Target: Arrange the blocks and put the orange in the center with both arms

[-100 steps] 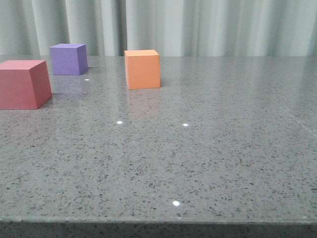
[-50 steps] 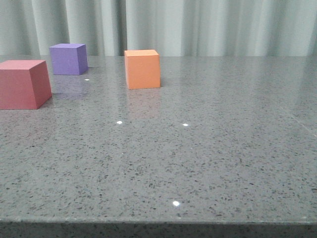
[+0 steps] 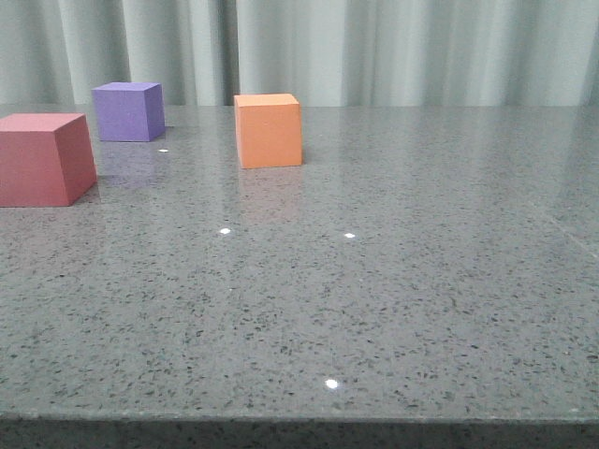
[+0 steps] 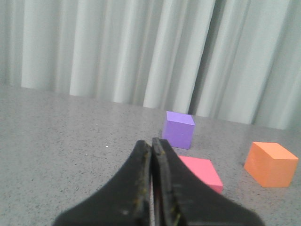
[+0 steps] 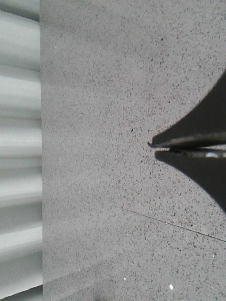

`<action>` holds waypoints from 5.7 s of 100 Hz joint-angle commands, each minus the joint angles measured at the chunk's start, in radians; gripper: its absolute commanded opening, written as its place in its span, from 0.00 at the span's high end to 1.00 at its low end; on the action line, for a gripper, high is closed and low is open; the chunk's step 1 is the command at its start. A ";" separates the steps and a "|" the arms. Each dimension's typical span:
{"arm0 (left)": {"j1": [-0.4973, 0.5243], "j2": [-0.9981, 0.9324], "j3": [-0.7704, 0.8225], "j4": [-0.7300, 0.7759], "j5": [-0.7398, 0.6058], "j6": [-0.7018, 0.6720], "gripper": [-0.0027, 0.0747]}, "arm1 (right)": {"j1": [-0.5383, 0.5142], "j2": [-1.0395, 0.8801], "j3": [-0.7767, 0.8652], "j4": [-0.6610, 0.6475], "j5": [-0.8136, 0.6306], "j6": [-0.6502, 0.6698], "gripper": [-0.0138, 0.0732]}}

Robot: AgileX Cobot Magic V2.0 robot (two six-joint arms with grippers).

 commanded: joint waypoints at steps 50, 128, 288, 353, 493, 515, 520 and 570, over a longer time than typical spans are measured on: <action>0.003 0.540 -0.529 -0.006 0.392 -0.007 0.99 | -0.007 0.000 -0.025 -0.003 -0.089 -0.007 0.92; 0.000 0.567 -0.529 -0.041 0.409 -0.007 0.12 | -0.007 0.000 -0.025 -0.003 -0.089 -0.007 0.92; -0.559 1.706 -1.544 0.352 0.509 -0.491 0.12 | -0.007 0.000 -0.025 -0.003 -0.089 -0.007 0.92; -0.561 1.788 -1.541 0.346 0.511 -0.507 0.13 | -0.007 0.000 -0.025 -0.003 -0.089 -0.007 0.92; -0.456 1.557 -1.491 0.084 0.580 -0.040 0.59 | -0.007 0.000 -0.025 -0.003 -0.089 -0.007 0.92; -0.308 1.460 -1.376 0.021 0.582 0.073 0.59 | -0.007 0.000 -0.025 -0.003 -0.089 -0.007 0.92; -0.274 1.442 -1.344 0.009 0.575 0.100 0.59 | -0.007 0.000 -0.025 -0.003 -0.089 -0.007 0.92; -0.096 1.453 -1.258 -0.239 0.520 0.346 0.59 | -0.007 0.000 -0.025 -0.003 -0.089 -0.007 0.92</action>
